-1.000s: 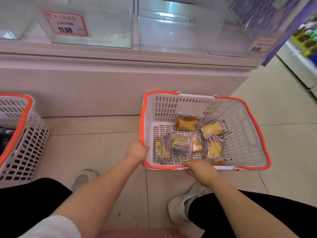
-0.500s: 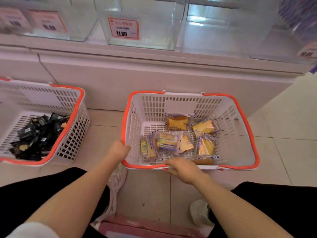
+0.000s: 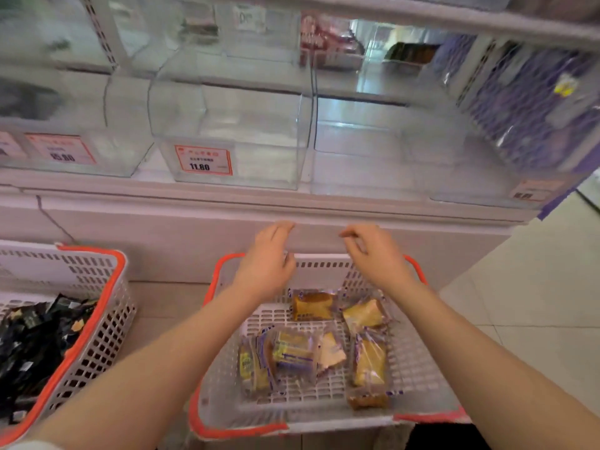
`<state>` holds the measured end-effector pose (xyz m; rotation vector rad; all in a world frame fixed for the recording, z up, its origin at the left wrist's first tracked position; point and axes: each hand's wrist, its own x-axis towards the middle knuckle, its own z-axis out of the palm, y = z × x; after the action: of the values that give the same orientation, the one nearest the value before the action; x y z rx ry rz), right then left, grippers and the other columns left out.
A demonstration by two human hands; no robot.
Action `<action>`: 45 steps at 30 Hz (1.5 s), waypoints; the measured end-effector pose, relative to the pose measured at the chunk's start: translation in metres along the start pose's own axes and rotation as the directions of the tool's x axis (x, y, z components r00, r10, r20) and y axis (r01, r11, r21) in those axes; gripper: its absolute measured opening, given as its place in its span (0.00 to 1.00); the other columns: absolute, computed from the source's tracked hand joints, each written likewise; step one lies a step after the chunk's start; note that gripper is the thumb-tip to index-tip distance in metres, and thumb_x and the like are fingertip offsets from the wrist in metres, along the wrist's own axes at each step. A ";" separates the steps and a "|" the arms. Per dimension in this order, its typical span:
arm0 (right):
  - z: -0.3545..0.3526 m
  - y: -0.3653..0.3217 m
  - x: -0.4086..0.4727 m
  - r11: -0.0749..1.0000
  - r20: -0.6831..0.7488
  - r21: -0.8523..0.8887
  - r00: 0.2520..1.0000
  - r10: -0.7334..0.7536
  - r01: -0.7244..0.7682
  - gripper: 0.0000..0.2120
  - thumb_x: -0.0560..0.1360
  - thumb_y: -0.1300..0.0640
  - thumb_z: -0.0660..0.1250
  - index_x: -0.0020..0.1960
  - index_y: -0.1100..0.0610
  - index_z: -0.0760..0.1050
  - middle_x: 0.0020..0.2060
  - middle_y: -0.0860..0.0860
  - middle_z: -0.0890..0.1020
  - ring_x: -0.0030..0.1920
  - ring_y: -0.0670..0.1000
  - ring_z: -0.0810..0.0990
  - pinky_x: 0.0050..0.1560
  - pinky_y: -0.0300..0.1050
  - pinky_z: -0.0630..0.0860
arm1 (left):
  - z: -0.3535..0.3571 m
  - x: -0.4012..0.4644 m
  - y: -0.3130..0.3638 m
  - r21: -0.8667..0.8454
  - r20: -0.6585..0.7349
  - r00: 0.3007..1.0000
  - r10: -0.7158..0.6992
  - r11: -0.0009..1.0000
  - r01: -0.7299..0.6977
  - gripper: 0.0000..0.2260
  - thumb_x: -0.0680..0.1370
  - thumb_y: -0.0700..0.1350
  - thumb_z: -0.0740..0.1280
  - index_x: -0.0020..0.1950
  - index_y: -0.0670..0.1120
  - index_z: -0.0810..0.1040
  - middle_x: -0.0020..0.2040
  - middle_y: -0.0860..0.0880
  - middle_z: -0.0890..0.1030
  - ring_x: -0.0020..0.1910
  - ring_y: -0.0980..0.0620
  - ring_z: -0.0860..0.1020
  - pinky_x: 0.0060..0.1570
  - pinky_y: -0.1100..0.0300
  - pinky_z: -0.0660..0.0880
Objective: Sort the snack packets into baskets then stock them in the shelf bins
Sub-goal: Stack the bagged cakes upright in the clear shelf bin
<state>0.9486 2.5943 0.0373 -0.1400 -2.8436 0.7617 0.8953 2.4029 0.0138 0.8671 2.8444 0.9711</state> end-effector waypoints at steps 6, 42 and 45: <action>-0.062 0.013 0.055 0.969 -0.288 -0.243 0.951 -0.110 0.039 0.19 0.71 0.68 0.64 0.62 0.63 0.73 0.62 0.61 0.74 0.62 0.63 0.72 0.64 0.53 0.67 | -0.035 0.095 0.049 0.251 -0.093 0.920 0.381 0.903 -0.348 0.21 0.71 0.30 0.65 0.64 0.34 0.72 0.63 0.36 0.74 0.63 0.37 0.73 0.65 0.46 0.67; -0.095 -0.019 -0.031 0.902 -0.313 -0.430 0.931 -0.187 0.037 0.09 0.75 0.61 0.65 0.54 0.59 0.79 0.51 0.56 0.81 0.53 0.59 0.78 0.52 0.48 0.69 | -0.069 0.016 0.102 0.426 -0.080 0.764 0.640 0.715 -0.554 0.16 0.65 0.28 0.69 0.51 0.36 0.79 0.46 0.39 0.80 0.44 0.40 0.79 0.41 0.51 0.77; -0.072 -0.021 -0.052 0.854 -0.408 -0.473 0.805 -0.431 0.218 0.08 0.71 0.62 0.64 0.47 0.61 0.80 0.42 0.56 0.82 0.43 0.58 0.79 0.44 0.48 0.71 | -0.061 -0.008 0.086 0.405 -0.113 0.758 0.643 0.726 -0.556 0.12 0.64 0.32 0.71 0.47 0.37 0.80 0.41 0.41 0.80 0.39 0.41 0.79 0.35 0.53 0.76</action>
<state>1.0138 2.6035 0.1010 0.0965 -2.3728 0.0296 0.9341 2.4209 0.1105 1.9459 3.0382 0.6126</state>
